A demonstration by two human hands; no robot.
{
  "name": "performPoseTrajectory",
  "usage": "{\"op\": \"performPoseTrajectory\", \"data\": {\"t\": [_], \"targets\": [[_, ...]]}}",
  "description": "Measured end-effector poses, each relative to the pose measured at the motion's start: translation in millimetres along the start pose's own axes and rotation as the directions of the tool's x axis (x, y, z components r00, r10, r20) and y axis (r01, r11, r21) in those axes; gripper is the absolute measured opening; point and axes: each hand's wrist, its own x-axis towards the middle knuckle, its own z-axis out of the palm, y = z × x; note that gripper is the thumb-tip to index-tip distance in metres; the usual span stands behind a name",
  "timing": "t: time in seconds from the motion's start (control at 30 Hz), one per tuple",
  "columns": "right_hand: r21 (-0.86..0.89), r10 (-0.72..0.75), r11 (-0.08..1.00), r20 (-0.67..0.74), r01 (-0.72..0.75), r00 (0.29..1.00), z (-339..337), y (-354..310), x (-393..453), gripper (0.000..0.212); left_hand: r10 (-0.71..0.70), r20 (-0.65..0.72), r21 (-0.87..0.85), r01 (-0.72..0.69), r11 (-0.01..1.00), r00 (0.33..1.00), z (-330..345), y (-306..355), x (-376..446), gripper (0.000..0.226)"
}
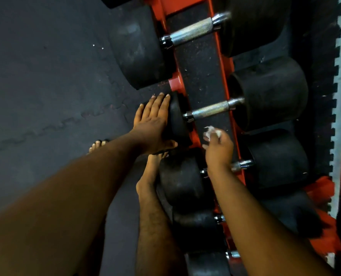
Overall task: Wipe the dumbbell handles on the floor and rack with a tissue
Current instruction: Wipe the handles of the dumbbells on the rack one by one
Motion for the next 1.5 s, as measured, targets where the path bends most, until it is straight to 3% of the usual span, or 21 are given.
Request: {"op": "performPoseTrajectory", "data": {"t": [0.03,0.07,0.13,0.23,0.63,0.93,1.03,1.13,1.23,1.33,1.43,1.5], "targets": [[0.293,0.252,0.925,0.009,-0.243,0.968,6,-10,4,0.016,-0.001,0.002,0.003,0.001,1.0,1.0,0,0,0,0.136],[0.501,0.4,0.78,0.064,-0.376,0.914,10,-21,12,0.014,-0.002,0.004,0.005,0.002,1.0,1.0,-1,1,0,0.136],[0.701,0.467,0.604,0.075,-0.38,0.881,17,-43,33,0.011,-0.001,0.013,0.006,0.0,1.0,1.0,-2,3,-1,0.136],[0.81,0.427,0.505,0.068,-0.3,0.902,28,-75,41,0.017,0.002,0.02,0.005,-0.002,1.0,1.0,-4,2,-1,0.134],[0.783,0.394,0.493,0.188,-0.38,0.9,27,-79,53,0.012,0.012,0.041,-0.006,-0.012,1.0,0.999,-5,0,-1,0.135],[0.755,0.376,0.552,0.155,-0.355,0.914,40,-68,60,0.014,-0.001,0.035,0.008,0.001,1.0,0.999,-4,3,-2,0.134],[0.703,0.388,0.601,0.158,-0.38,0.908,49,-61,48,0.029,-0.005,0.037,0.009,0.005,1.0,0.999,-4,2,-1,0.134],[0.73,0.408,0.547,0.194,-0.409,0.892,44,-63,55,0.015,-0.003,0.035,0.007,0.003,1.0,0.999,-5,2,-2,0.134],[0.798,0.389,0.478,0.183,-0.367,0.903,38,-62,68,0.019,0.007,0.034,0.003,-0.008,1.0,0.999,-5,1,-2,0.134],[0.738,0.385,0.567,0.155,-0.366,0.91,52,-51,57,0.031,0.006,0.034,0.002,-0.006,1.0,0.999,-5,1,-2,0.134],[0.689,0.395,0.576,0.237,-0.441,0.887,53,-54,48,0.019,0.009,0.023,0.002,-0.009,1.0,1.0,-4,1,-2,0.134],[0.731,0.38,0.54,0.23,-0.417,0.896,44,-61,58,0.013,0.014,0.021,-0.013,-0.014,1.0,1.0,-4,-2,-1,0.134]]}}
